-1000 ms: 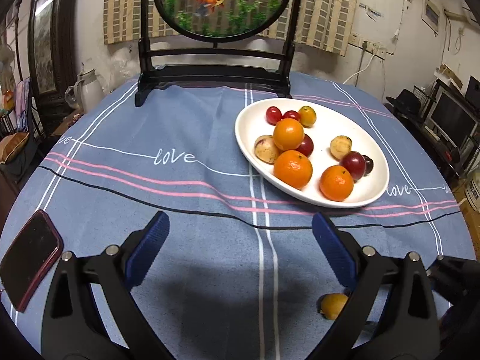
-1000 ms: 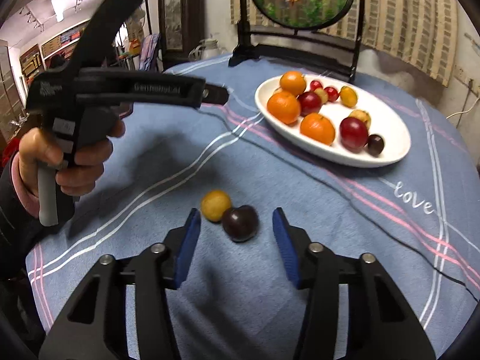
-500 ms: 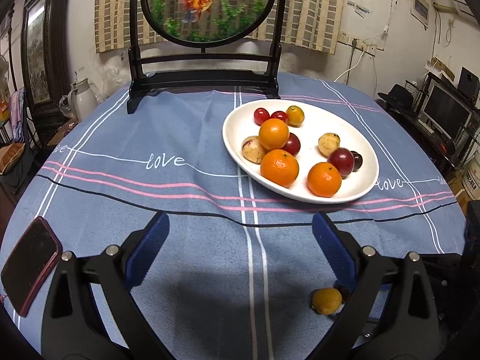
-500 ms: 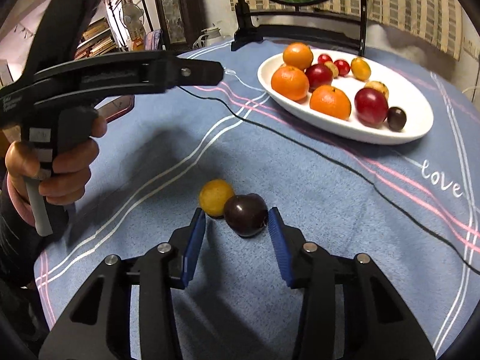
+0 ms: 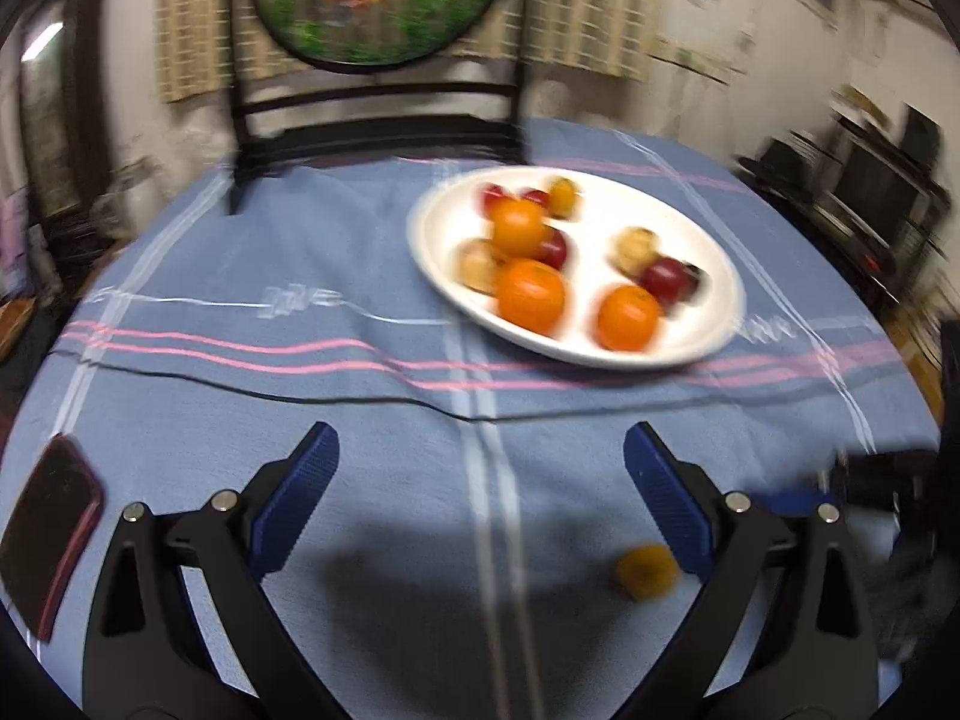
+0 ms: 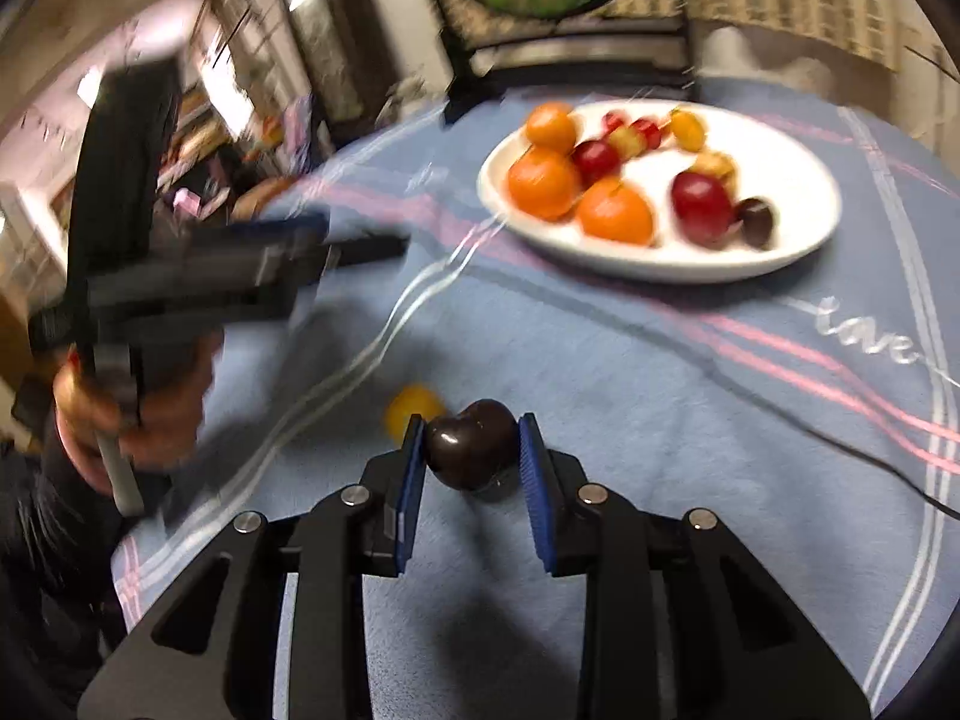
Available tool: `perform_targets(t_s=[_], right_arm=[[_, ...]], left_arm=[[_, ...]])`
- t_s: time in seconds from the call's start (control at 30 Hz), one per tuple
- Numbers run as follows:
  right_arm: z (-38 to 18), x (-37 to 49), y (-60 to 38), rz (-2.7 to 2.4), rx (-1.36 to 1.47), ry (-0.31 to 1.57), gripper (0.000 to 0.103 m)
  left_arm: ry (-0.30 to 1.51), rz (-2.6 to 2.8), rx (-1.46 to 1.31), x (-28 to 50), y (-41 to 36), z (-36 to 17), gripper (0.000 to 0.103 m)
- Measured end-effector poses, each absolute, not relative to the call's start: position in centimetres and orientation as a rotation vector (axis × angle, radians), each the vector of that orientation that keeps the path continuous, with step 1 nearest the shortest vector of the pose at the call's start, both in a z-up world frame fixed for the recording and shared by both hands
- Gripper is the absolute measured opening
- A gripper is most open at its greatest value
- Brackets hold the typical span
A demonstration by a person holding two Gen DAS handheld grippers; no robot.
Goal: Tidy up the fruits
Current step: 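Grasp the last dark plum with the right tool while the left tool grasps a small yellow-brown fruit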
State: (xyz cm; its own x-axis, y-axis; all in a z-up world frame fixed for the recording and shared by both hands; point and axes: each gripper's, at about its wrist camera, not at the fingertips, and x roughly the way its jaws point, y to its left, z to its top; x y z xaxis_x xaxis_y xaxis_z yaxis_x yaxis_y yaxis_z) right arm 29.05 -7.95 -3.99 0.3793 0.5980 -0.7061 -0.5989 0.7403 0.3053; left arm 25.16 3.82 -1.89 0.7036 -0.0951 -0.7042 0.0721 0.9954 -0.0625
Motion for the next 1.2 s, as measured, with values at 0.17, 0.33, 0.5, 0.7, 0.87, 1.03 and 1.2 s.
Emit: perform_targets(t_s=[0.17, 0.33, 0.5, 0.7, 0.87, 1.03, 1.2], right_arm=[[-3.9, 30.4, -10.4, 0.668, 0.123, 0.910, 0.031], [-4.5, 30.7, -10.5, 0.644, 0.138, 0.948, 0.031], [-4.6, 30.9, -10.2, 0.649, 0.136, 0.952, 0.031], [-4.4, 30.6, -10.2, 0.646, 0.126, 0.944, 0.031], [-4.3, 30.5, -10.3, 0.636, 0.123, 0.942, 0.031], [-4.3, 30.6, -10.4, 0.634, 0.124, 0.939, 0.031], [-4.2, 30.8, -10.6, 0.622, 0.131, 0.916, 0.031]], left_arm=[[0.798, -0.296, 0.134, 23.4, -0.3, -2.8, 0.085], [0.875, -0.376, 0.168, 23.0, -1.2, -4.5, 0.053], [0.888, -0.405, 0.186, 22.3, -1.7, -5.1, 0.045], [0.912, -0.396, 0.203, 22.5, -2.0, -5.8, 0.037], [0.910, -0.392, 0.210, 22.5, -2.1, -6.0, 0.032], [0.908, -0.388, 0.209, 22.7, -2.0, -6.0, 0.030], [0.876, -0.396, 0.158, 22.8, -1.3, -4.9, 0.030]])
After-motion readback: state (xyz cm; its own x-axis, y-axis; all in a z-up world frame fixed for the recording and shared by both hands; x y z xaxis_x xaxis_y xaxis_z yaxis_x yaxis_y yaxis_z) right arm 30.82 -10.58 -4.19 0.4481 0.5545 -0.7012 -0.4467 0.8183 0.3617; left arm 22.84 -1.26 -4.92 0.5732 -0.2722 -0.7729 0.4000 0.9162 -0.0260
